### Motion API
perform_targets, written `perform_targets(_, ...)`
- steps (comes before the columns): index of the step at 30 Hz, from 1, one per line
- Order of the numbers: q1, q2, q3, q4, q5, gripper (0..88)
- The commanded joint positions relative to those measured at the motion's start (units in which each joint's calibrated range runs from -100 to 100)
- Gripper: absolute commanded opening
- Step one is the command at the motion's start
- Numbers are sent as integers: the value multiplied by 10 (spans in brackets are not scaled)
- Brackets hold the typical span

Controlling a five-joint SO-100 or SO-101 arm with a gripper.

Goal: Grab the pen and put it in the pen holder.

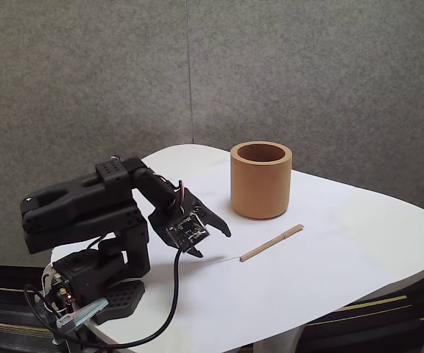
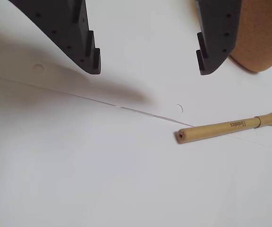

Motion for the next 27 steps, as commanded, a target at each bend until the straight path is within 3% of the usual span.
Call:
perform_targets(1, 1, 1, -1, 0, 3, 286)
perform_targets(27, 2, 4, -18, -4, 1, 286)
